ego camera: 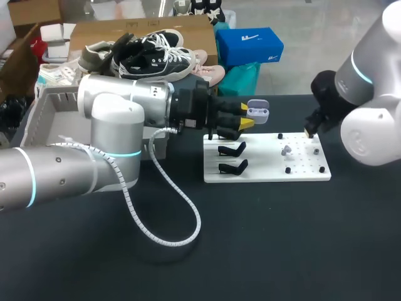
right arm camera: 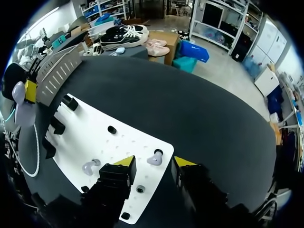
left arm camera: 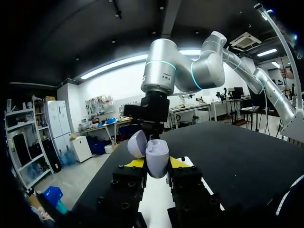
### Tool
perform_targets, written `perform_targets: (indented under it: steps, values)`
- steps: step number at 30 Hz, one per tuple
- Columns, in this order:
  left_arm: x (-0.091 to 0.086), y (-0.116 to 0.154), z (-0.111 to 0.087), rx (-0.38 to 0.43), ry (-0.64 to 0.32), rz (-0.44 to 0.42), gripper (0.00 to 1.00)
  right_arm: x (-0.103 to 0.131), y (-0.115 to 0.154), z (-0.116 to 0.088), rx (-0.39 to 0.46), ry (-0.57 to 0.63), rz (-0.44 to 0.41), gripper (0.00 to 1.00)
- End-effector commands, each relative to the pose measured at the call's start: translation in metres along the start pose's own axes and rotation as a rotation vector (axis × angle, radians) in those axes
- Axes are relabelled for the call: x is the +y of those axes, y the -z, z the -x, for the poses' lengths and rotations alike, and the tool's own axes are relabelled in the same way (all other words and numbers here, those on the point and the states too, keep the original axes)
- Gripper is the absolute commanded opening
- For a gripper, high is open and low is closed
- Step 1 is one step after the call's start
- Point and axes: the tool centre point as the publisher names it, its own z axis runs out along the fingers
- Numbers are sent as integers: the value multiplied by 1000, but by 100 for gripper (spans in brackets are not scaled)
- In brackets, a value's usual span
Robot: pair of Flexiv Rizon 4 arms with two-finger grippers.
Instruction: Pick up each earbud case from the left stands, insert the matching earbuds, close the lid, and place the case in the box.
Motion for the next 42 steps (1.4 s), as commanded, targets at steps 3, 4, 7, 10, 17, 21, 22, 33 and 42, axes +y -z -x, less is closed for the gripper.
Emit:
perform_targets:
  steps: [3, 4, 7, 10, 17, 21, 22, 33, 42]
  values:
    - [0, 0, -1, -3, -2, 0, 0, 4, -1, 1, 3, -5, -30, 45]
    - [0, 0, -1, -3, -2, 0, 0, 5, -1, 1, 4, -6, -31, 45]
    - [0, 0, -1, -3, -2, 0, 0, 5, -1, 1, 5, -15, -36, 45]
    - [0, 0, -1, -3, -2, 0, 0, 4, -3, 0, 11, -34, -40, 44]
    - [0, 0, -1, -3, -2, 0, 0, 3, -7, -1, 13, -44, -35, 39]
    - [0, 0, -1, -3, -2, 0, 0, 3, -8, -1, 12, -49, -33, 37]
    - [0, 0, -1, -3, -2, 0, 0, 2, -9, -1, 11, -54, -33, 37]
    - [0, 0, -1, -3, -2, 0, 0, 1, -12, 1, 12, -68, -23, 28]
    - [0, 0, -1, -3, -2, 0, 0, 2, -12, -1, 10, -78, -26, 27]
